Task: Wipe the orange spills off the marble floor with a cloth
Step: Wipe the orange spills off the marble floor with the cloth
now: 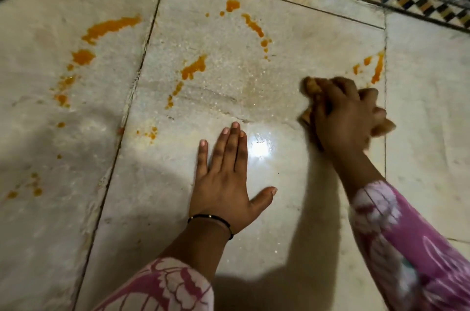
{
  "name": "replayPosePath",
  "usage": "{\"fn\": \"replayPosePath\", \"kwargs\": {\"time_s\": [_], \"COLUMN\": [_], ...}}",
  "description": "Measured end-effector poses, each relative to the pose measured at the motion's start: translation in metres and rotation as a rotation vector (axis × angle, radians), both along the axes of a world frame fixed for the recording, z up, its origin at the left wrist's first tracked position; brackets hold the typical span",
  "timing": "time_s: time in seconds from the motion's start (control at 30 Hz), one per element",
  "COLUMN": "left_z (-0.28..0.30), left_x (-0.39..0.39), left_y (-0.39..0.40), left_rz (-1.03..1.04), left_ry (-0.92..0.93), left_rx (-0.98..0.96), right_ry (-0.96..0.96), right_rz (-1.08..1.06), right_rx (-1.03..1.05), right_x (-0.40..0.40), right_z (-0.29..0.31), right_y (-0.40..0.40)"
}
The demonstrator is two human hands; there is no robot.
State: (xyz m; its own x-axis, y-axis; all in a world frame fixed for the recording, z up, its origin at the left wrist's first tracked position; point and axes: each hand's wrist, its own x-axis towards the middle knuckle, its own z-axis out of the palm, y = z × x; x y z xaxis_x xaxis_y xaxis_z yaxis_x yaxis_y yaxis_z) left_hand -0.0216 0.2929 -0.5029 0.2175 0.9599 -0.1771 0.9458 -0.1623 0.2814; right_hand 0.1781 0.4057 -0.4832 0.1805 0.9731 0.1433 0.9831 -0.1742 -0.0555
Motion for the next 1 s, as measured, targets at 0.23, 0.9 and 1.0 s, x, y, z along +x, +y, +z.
{"fn": "replayPosePath", "kwargs": {"time_s": [0.23,0.9,1.0], "left_z": [0.0,0.0,-0.001], "left_x": [0.001,0.0,0.0], "left_y": [0.0,0.0,0.001], "left_rz": [-0.003,0.002,0.008], "left_ry": [-0.012,-0.053,-0.052], "left_rx": [0.006,-0.015,-0.01], "right_ry": [0.037,0.009,0.052], "right_rz": [0.411,0.46,0.304], "right_rx": [0.011,-0.058,-0.027], "right_x": [-0.066,-0.008,-0.031], "right_z": [-0.006,0.002,0.002], "right_y": [-0.041,-0.022,0.017]}}
